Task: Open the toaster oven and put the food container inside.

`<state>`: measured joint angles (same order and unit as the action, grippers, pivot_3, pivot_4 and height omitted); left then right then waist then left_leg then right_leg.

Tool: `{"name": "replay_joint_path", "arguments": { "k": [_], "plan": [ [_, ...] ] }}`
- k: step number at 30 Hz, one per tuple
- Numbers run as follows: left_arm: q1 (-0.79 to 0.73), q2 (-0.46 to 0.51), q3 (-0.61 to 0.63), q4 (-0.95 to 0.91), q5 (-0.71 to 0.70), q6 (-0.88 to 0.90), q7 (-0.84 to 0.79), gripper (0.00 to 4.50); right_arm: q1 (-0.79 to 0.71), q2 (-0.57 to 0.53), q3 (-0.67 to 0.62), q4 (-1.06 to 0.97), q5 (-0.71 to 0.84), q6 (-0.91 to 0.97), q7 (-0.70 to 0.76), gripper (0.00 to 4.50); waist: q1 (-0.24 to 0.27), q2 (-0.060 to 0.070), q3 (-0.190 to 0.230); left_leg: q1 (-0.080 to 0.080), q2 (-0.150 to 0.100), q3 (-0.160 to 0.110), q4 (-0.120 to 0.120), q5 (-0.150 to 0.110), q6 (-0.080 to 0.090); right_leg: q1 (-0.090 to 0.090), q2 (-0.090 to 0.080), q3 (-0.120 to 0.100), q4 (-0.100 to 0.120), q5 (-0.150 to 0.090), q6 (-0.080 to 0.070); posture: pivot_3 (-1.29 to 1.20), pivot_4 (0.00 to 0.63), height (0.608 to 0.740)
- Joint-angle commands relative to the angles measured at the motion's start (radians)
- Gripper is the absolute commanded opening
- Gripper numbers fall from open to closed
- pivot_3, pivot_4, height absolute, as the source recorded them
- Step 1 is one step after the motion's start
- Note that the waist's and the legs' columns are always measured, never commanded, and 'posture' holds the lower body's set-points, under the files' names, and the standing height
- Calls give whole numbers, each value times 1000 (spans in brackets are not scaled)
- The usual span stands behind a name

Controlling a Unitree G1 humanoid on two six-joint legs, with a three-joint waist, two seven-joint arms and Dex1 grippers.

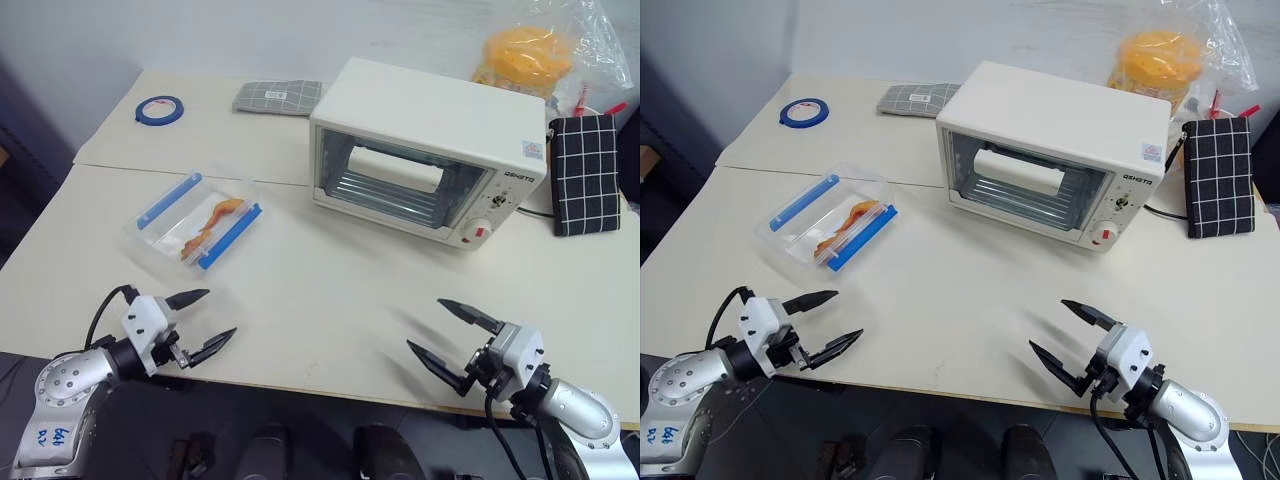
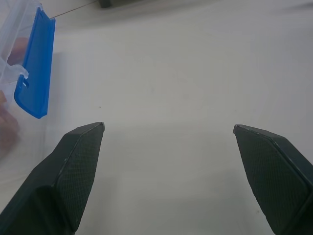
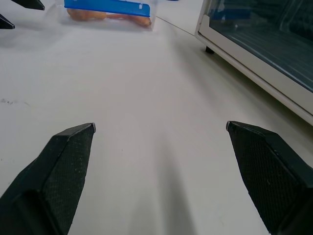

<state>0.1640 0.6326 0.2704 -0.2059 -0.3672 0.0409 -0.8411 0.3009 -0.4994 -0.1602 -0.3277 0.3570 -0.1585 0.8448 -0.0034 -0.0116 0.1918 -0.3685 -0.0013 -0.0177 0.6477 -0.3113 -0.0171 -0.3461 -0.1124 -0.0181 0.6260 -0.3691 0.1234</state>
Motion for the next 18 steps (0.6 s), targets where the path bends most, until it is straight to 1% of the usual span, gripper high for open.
{"name": "replay_joint_path", "arguments": {
  "k": [1,4,9,12,15,18],
  "plan": [
    [0,14,11,-49,-18,20,1,4500,3,-5,-14,-5,27,-18,9,4489,0,0,0,0,0,0,0,0,0,0,0,0,0,0,0,0,150,740],
    [11,15,36,-88,-81,71,-10,4500,-16,5,-13,-6,67,0,10,4489,-1,0,0,1,0,0,0,0,0,1,0,0,0,0,0,0,150,740],
    [92,53,178,-132,-255,203,-50,4500,-91,-14,-8,-70,153,82,9,4489,-11,1,1,0,1,0,0,0,0,0,0,1,0,0,0,0,150,740],
    [157,68,304,-87,-294,262,-34,4500,-156,-30,-11,-112,194,131,5,4489,-11,2,1,0,1,-1,-1,0,0,0,0,0,0,0,-1,0,150,740],
    [186,53,460,4,-359,319,15,4500,-233,-41,-11,-139,214,152,3,4489,-14,2,1,0,1,-1,0,0,0,1,0,0,-1,0,-1,0,150,740],
    [190,40,529,28,-378,335,45,4500,-291,-38,-13,-151,223,173,-20,4489,-13,2,1,0,1,-2,0,-2,3,0,0,0,0,0,-1,0,150,740]
  ]
}}
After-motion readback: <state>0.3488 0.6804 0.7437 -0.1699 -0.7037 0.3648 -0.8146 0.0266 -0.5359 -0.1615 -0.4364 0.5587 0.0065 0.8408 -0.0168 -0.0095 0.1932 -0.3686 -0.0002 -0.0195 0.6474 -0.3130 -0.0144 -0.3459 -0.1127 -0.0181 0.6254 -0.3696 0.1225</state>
